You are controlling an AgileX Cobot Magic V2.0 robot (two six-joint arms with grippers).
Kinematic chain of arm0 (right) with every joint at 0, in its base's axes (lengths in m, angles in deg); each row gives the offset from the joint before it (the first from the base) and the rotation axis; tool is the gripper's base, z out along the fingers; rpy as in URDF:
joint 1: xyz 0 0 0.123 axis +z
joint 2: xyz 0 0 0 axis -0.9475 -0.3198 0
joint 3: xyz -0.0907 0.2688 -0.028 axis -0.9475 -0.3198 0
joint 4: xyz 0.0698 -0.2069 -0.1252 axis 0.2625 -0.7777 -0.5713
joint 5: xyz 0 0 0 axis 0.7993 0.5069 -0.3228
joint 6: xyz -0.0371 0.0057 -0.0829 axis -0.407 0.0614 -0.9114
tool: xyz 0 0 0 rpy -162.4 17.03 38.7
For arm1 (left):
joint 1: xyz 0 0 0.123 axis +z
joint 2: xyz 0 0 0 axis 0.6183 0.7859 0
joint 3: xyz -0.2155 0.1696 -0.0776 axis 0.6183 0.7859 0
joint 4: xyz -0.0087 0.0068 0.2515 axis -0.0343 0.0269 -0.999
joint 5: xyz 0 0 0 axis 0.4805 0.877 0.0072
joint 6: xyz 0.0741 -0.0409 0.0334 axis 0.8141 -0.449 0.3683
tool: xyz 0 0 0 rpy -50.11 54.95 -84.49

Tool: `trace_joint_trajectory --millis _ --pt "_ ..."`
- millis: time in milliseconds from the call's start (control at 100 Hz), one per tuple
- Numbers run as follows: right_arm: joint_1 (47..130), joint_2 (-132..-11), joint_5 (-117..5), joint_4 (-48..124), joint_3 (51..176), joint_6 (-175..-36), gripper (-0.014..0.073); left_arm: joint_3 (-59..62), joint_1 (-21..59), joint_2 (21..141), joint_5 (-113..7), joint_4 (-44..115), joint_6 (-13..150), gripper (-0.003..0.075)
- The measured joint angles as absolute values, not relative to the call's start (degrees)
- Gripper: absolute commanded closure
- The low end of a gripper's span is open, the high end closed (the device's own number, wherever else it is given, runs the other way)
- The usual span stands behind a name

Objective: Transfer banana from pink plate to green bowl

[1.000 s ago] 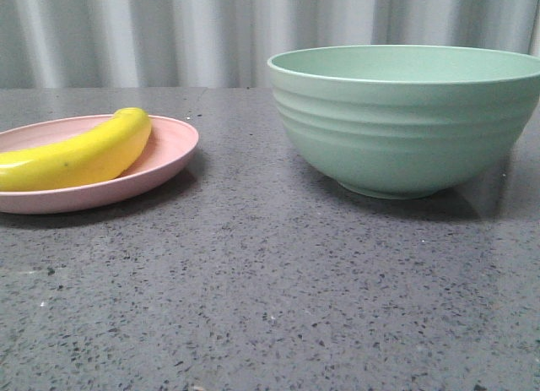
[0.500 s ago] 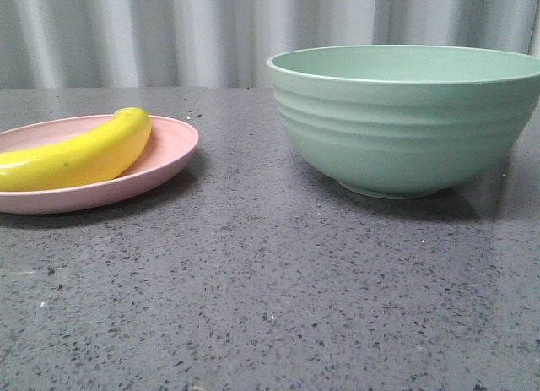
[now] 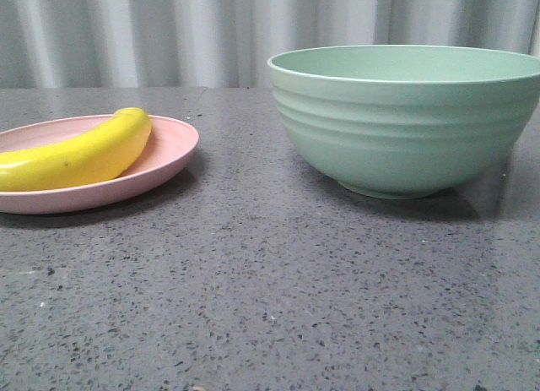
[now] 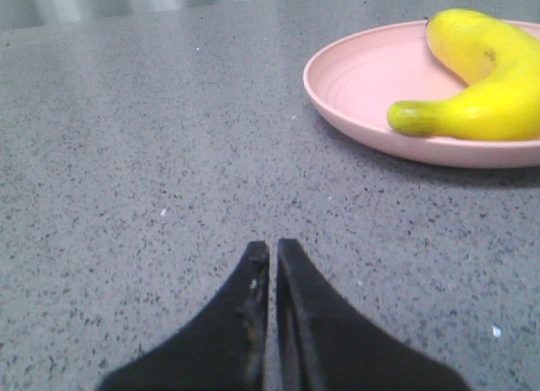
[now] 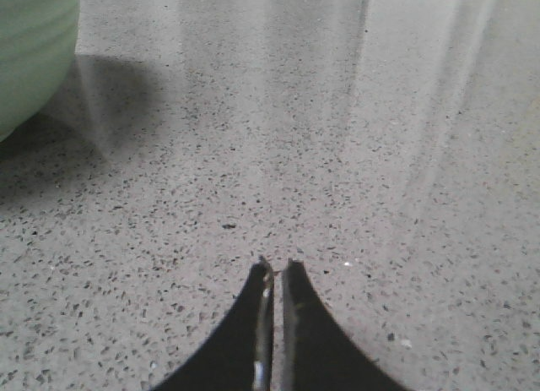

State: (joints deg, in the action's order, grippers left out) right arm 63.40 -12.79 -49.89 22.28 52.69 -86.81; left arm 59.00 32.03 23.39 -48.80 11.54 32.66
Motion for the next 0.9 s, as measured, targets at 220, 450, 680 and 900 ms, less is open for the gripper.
trace_joint_trajectory --millis 220,450,680,900 --pt "63.4 -12.79 -49.89 22.28 52.69 -86.81 0.0657 59.0 32.03 23.39 -51.56 11.54 32.66 0.0741" --pt "63.4 -12.79 -49.89 22.28 52.69 -86.81 0.0657 59.0 32.03 23.39 -51.7 11.11 32.66 0.0741" --pt "63.4 -12.79 -53.88 22.19 52.69 -86.81 0.0657 59.0 32.03 23.39 -52.54 11.11 32.66 0.074" --pt "63.4 -12.79 -62.17 22.19 52.69 -86.81 0.0657 59.0 32.03 23.39 -52.97 11.02 32.66 0.074"
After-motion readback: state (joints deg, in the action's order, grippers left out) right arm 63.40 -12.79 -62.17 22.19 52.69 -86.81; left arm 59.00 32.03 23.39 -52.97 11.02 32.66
